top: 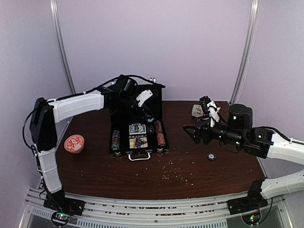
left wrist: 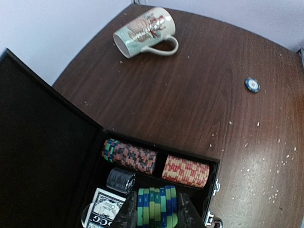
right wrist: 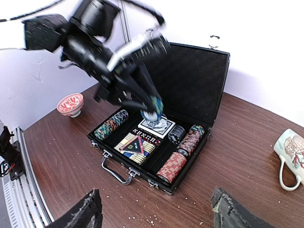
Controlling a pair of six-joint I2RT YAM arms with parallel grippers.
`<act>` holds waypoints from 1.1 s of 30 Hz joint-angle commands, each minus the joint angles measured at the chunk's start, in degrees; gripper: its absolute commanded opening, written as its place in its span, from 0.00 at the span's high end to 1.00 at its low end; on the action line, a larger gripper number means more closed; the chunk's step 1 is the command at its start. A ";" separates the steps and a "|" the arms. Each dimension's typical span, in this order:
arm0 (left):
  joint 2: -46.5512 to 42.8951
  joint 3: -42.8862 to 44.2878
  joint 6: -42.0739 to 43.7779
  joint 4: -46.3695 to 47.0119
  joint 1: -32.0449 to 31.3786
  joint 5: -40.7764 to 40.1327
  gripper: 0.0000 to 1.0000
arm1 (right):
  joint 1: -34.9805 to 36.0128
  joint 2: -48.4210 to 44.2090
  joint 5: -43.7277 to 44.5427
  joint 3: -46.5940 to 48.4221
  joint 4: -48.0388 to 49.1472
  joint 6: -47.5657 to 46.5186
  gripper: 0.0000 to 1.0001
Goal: Pack up texas hold em set
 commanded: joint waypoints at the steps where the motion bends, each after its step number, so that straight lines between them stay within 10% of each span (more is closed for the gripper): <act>1: 5.31 2.40 7.30 -3.66 0.39 2.95 1.00 | -0.04 -3.00 -0.52 -3.22 6.66 -0.18 0.21; 33: 19.79 14.14 18.68 -6.90 0.41 2.23 1.00 | -0.28 -3.96 1.45 -9.18 11.54 -0.19 0.20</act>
